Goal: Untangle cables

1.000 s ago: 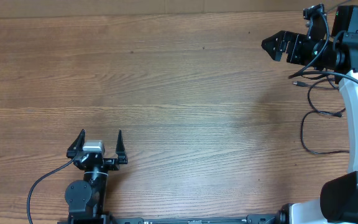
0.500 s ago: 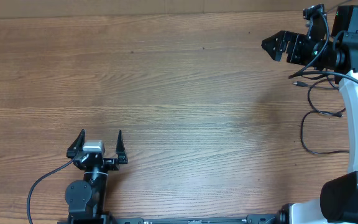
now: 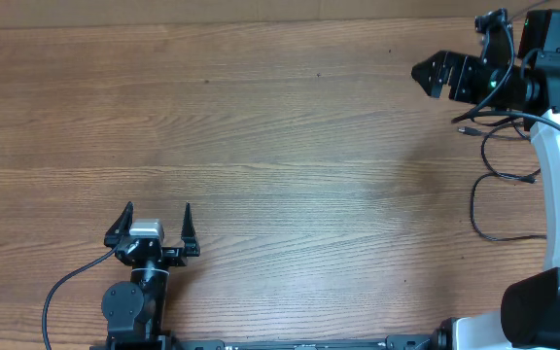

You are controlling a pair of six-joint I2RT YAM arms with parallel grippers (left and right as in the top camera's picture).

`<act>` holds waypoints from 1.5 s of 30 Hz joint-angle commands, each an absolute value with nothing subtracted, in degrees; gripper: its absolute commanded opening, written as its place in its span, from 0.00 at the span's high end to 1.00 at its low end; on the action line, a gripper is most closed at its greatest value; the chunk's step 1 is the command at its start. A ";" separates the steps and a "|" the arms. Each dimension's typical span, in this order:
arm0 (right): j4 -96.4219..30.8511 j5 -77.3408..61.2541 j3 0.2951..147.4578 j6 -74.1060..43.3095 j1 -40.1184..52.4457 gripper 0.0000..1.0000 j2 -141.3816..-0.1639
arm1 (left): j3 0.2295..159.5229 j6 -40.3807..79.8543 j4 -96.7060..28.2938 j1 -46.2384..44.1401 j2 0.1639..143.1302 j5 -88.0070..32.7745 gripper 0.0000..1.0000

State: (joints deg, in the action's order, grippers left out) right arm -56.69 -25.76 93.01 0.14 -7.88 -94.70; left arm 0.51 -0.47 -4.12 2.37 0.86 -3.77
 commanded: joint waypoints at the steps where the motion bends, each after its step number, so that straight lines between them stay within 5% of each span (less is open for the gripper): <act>1: -61.78 -19.42 93.69 1.08 -7.70 0.00 -91.24 | 0.27 -1.72 -4.29 2.66 0.21 -2.98 0.00; 12: -46.37 -16.51 84.71 1.32 -4.75 0.00 -78.94 | 0.27 -1.72 -4.27 2.66 0.21 -2.98 0.00; 34: 16.86 -16.75 8.64 -6.31 -4.47 0.00 -38.61 | 0.27 -1.72 -4.27 2.66 0.21 -2.96 0.00; 45: 9.26 -16.49 0.45 -7.88 -4.51 0.00 -21.56 | 0.27 -1.72 -4.29 2.66 0.23 -2.98 0.01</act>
